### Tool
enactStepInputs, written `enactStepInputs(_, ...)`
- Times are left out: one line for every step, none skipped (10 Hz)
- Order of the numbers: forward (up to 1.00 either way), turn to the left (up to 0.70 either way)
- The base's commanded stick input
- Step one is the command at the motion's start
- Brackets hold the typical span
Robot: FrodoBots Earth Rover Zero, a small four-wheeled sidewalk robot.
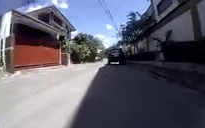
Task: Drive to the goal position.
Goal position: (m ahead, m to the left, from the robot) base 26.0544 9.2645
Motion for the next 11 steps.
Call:
enactStepInputs(1.0,0.0)
enactStepInputs(1.0,0.0)
enactStepInputs(1.0,0.0)
enactStepInputs(1.0,0.0)
enactStepInputs(1.0,0.0)
enactStepInputs(1.0,0.0)
enactStepInputs(1.0,0.02)
enactStepInputs(1.0,0.04)
enactStepInputs(1.0,-0.37)
enactStepInputs(1.0,-0.38)
enactStepInputs(1.0,-0.23)
